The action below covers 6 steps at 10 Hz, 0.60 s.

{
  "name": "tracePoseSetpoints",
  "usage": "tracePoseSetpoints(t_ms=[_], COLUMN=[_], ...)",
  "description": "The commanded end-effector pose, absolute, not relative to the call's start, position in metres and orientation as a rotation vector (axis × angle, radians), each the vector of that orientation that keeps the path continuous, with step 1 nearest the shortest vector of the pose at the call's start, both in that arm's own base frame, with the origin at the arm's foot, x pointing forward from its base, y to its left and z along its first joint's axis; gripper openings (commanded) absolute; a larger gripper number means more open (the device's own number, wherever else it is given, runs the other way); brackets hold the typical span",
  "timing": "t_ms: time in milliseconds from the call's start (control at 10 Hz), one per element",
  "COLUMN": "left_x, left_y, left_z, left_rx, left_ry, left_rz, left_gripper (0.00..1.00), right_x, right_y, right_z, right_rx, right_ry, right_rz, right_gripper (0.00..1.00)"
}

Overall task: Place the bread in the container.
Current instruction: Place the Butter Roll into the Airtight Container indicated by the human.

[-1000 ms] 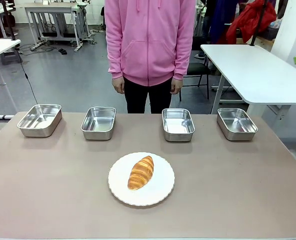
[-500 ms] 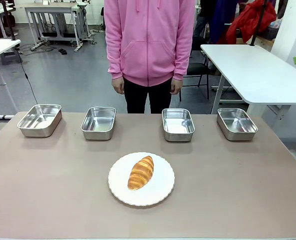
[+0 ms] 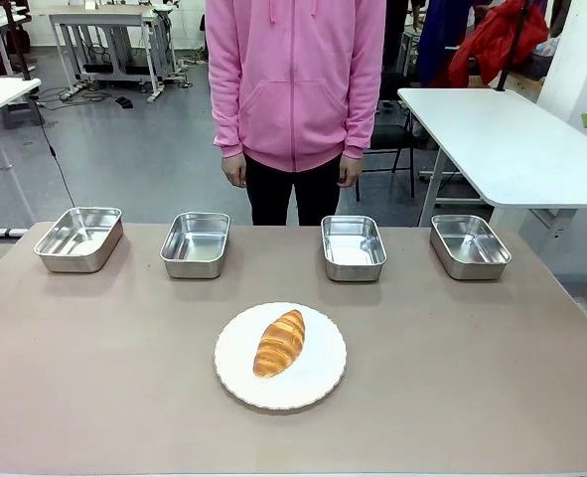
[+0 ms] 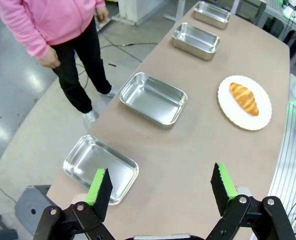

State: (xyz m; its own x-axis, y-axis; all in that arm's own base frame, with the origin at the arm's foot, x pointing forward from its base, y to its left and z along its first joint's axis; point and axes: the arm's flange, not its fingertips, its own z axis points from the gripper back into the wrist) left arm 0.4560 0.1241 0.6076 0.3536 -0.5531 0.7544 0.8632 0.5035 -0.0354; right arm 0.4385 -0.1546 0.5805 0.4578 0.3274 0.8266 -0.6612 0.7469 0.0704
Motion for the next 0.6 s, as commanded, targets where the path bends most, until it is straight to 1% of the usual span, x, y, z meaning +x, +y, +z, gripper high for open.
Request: tracePoseSetpoints(t_ms=[0,500], left_x=[0.4553,0.4553], left_y=[0.1236,0.1236], left_z=[0.609,0.609], left_rx=[-0.48,-0.48], left_ry=[-0.764,-0.764], left_rz=[-0.965,-0.965], left_gripper=[1.0,1.0], right_x=[0.4409,0.4409], right_y=[-0.1545,-0.1545], right_z=[0.5809,0.5809], right_rx=[0.423,0.423], right_ry=[-0.928,-0.928], right_rz=[0.636,0.636], right_gripper=[1.0,1.0])
